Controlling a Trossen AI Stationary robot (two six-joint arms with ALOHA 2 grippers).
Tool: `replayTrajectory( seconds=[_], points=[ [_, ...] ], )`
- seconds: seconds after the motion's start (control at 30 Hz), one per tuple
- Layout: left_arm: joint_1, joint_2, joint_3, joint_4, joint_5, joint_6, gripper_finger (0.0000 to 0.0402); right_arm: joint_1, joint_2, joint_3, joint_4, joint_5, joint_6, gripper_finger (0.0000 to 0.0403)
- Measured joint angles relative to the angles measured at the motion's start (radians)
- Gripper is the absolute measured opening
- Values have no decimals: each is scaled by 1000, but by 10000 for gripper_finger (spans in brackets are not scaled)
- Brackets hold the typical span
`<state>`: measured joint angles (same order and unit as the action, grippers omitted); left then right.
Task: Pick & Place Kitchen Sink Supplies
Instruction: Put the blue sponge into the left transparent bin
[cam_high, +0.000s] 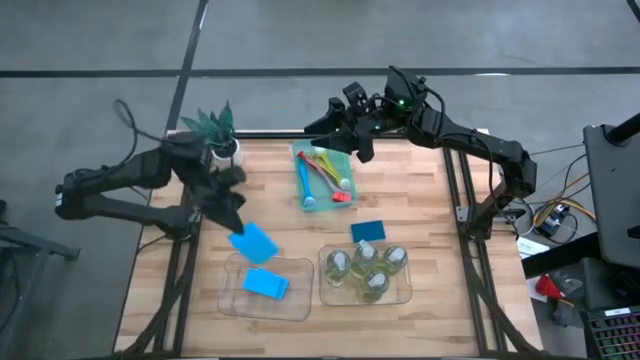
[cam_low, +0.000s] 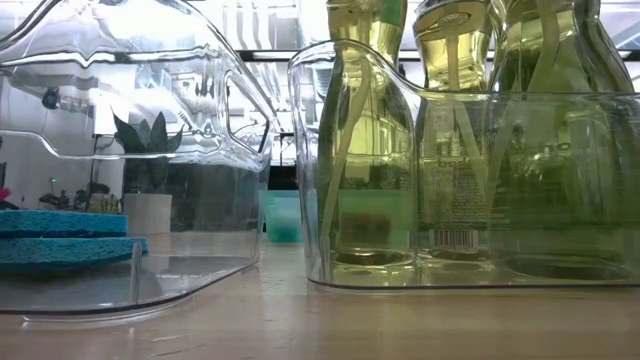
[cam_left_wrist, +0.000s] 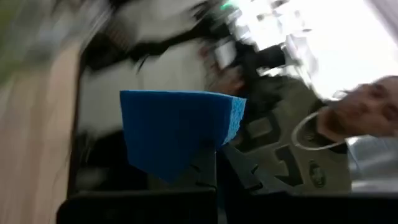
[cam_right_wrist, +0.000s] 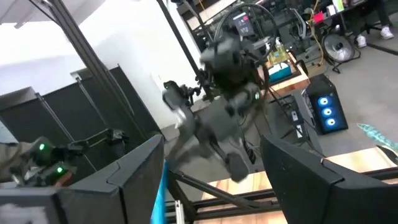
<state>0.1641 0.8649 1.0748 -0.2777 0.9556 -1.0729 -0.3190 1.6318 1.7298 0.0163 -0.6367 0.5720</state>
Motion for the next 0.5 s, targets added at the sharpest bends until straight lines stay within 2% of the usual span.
replayTrajectory(
  seconds=[0.13, 0.3, 0.5],
  points=[
    [-55, 21, 0, -278, -30, 9, 0, 0, -1, 0, -6, 0, 0, 255],
    [-135, 59, 0, -573, -189, 5, 0, 2, -1, 0, -8, 0, -7, 251],
    [-238, 150, 0, -634, -329, -88, 0, 2, -1, 0, -10, -1, -12, 255]
  ],
)
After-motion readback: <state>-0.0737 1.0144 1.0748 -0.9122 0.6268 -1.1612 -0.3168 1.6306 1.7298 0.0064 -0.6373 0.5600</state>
